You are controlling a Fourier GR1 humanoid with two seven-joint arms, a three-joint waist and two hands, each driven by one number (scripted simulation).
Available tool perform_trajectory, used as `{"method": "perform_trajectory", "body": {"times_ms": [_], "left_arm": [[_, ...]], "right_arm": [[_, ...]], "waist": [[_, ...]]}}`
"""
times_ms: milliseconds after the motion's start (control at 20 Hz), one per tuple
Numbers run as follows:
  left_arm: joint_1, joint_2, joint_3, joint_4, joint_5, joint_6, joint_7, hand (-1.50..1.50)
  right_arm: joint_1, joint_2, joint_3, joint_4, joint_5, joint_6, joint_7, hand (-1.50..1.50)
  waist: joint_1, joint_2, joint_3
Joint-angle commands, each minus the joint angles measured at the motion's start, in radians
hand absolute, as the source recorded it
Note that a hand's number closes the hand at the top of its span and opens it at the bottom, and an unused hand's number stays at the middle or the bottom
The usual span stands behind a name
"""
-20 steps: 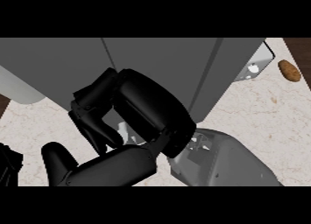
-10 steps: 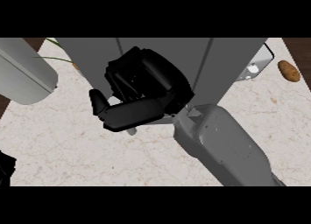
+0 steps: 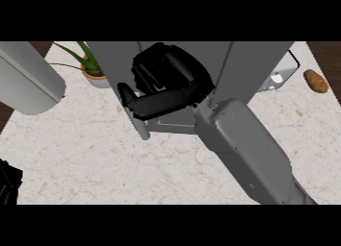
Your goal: Pick up the wine, place it into the cabinet and close the cabinet
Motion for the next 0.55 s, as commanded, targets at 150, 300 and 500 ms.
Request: {"method": "perform_trajectory", "body": {"times_ms": [150, 300, 500], "left_arm": [[-0.045, -0.009, 0.001, 0.045, -0.017, -0.006, -0.001, 1.50], [-0.034, 0.016, 0.018, -0.034, 0.021, -0.002, 0.048, 1.50], [-0.051, -0.008, -0.013, -0.024, -0.008, 0.010, 0.047, 1.50]], "right_arm": [[-0.093, -0.090, -0.142, 0.200, 0.001, 0.044, -0.030, 1.50], [-0.034, -0.119, -0.128, 0.214, 0.017, 0.103, -0.089, 1.50], [-0.072, -0.091, -0.139, 0.253, 0.013, 0.093, -0.096, 1.50]], "waist": [[0.001, 0.036, 0.005], [0.007, 0.035, 0.007], [0.007, 0.039, 0.006]]}}
